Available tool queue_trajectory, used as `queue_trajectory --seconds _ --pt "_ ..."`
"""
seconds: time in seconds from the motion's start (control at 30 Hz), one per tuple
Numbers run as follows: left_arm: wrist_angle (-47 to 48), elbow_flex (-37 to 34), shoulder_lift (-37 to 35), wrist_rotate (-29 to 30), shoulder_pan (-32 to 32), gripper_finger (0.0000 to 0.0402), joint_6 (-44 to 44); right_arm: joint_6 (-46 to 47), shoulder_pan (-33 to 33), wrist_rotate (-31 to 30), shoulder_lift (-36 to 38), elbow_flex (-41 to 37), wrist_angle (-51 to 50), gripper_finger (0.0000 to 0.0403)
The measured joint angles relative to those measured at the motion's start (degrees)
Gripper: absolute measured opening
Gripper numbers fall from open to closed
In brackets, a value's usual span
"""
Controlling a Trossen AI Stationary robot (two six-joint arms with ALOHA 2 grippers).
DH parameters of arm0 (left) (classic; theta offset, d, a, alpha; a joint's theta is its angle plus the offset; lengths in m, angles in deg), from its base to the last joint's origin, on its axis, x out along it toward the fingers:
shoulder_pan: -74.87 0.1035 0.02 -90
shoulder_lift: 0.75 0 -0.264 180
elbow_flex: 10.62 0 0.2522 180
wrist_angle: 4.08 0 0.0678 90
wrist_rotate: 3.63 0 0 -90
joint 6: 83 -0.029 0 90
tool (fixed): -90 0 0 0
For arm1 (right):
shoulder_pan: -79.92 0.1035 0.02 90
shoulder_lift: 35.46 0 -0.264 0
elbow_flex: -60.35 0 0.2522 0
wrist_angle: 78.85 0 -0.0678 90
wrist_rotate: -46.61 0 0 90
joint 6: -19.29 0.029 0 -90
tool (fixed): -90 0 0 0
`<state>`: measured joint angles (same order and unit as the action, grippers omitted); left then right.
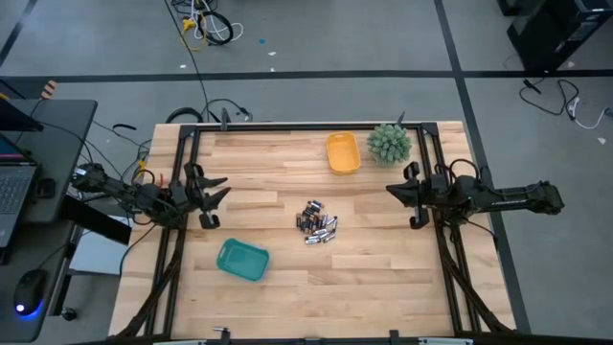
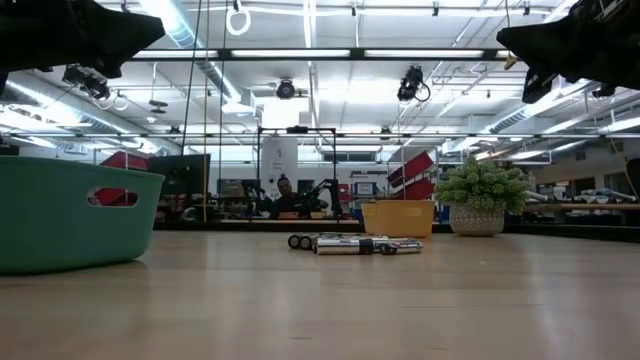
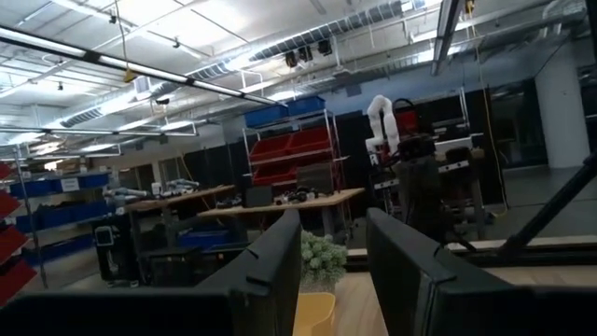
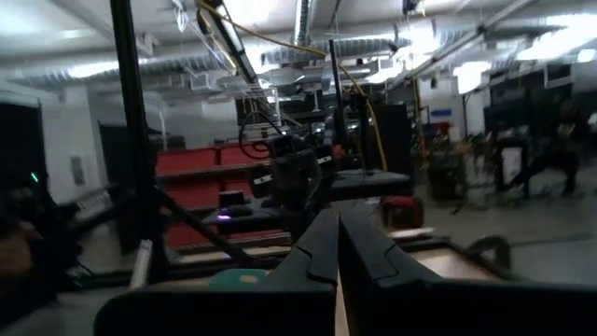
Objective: Sort batteries
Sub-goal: Put the black battery into the yellow bin
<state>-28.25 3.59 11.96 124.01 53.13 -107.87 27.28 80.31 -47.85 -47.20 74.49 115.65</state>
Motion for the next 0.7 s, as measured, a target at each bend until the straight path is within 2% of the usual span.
queue_trajectory --seconds 0.37,0.6,0.7 --pt "0.8 0.0 0.0 0.3 0.0 0.0119 -3.3 -2.2 0.0 -4.7 -2.4 0.3 0.3 0.0001" --pt "-2.4 2.2 0.1 0.6 1.3 0.0119 -6.6 -9.3 0.0 -9.9 -10.6 6.7 0.4 0.0001" --pt "-2.4 3.0 1.1 -1.4 3.0 0.0119 -7.8 -13.0 -0.1 -12.2 -15.4 11.1 0.0 0.0001"
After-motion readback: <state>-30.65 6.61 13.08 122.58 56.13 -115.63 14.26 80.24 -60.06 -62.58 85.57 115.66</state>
